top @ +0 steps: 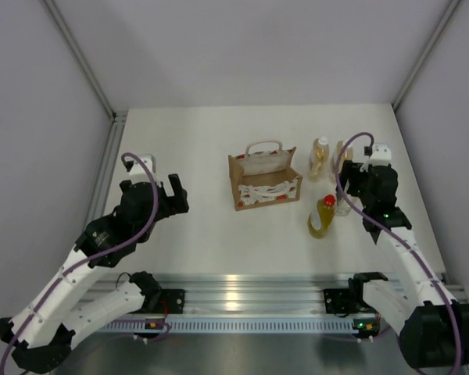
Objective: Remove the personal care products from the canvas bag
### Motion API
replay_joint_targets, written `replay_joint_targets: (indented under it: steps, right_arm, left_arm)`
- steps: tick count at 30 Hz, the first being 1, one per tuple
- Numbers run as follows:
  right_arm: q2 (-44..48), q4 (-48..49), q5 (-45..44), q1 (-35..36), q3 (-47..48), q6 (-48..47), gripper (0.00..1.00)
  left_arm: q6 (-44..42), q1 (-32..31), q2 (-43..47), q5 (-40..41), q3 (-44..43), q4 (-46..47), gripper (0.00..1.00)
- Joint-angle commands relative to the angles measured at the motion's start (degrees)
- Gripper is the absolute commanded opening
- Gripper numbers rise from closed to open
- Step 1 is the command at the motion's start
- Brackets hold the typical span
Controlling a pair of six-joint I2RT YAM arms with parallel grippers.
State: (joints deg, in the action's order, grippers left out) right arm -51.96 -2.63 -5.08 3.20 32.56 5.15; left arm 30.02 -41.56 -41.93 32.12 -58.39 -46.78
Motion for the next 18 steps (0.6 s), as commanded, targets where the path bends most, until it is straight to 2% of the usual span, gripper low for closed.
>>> replay_joint_targets:
  steps: [1,5,6,7,8,12,18]
  right_arm:
    - [1.6,0.18,-0.36,-0.92,6.99,0.74,0.8]
    - [4.93,-4.65,-1.25,-0.92,9.63,0.04,0.84]
    - [5.64,-5.79,-0.99,-0.92,10.33,0.04,0.87]
    - [6.26,-6.85,-0.63,-0.74,11.38,0.13,0.96]
    - [7.74,-8.95,-0.28,-0.57,11.74,0.13,0.99]
    - [10.13,-15.11,3.05,0.31,14.81,0.3,0.99]
    - [14.25,-23.9,2.62,3.3,18.24,-0.84,1.0]
  left_arm:
    - [0.48,2.62,-0.43,2.42,-0.06,0.47,0.98]
    - [0.92,7.97,-1.31,0.94,-0.23,0.55,0.98]
    - [0.92,9.2,-1.57,0.41,-0.23,0.55,0.98]
    - [1.09,10.52,-1.92,-0.03,-0.32,0.55,0.98]
    - [1.27,13.75,-2.45,-0.56,-0.41,0.55,0.98]
    - [1.36,21.42,-3.68,-4.86,-0.58,1.08,0.98]
    - [-0.4,22.49,-4.12,-4.17,-1.29,0.91,0.98]
